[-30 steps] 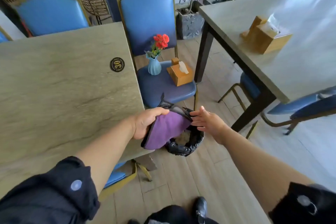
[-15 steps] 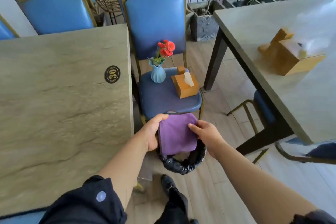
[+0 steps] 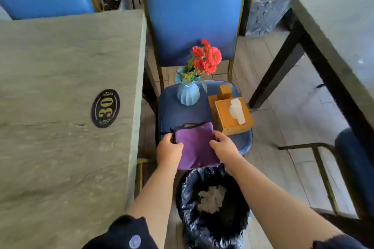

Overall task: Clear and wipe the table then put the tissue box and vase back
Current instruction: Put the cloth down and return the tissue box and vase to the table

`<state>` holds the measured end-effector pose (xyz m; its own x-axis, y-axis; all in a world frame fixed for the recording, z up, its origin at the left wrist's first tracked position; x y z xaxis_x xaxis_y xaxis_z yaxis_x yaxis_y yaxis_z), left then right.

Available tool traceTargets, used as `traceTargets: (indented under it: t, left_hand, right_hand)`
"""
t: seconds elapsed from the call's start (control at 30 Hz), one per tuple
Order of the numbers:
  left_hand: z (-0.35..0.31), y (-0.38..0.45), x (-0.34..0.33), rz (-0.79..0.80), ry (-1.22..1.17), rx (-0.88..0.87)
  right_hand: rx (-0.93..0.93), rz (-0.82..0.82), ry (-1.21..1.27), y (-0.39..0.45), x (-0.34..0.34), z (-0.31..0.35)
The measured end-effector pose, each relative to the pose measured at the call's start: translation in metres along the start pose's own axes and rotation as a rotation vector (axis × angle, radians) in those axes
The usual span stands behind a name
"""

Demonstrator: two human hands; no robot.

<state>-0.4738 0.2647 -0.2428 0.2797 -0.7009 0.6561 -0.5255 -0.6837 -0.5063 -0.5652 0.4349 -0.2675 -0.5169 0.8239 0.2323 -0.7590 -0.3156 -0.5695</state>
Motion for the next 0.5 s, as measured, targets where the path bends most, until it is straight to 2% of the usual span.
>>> traceTargets:
  t: [0.13, 0.27, 0.5]
  left_hand:
    - [-0.014, 0.065, -0.011, -0.076, -0.032, -0.06]
    - [-0.011, 0.117, -0.022, -0.156, -0.062, -0.069]
    - [0.016, 0.145, -0.053, -0.094, -0.002, 0.001]
  right_hand:
    - [0.023, 0.04, 0.006, 0.068, -0.017, 0.007]
    - [0.119, 0.099, -0.155, 0.127, -0.035, 0.01]
    - [0.154, 0.104, -0.481, 0.158, -0.047, -0.013]
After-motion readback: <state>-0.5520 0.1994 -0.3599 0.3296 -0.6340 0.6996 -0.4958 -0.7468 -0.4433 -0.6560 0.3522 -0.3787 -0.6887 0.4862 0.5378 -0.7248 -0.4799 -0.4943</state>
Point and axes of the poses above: each hand's wrist, its own y-axis towards the middle knuckle, its own x-axis out of the back of the hand, z = x × y, the point moved 9 cm from there along y, towards the middle knuckle, and after that the axes turned 4 degrees about y, right-handed, at the moved point
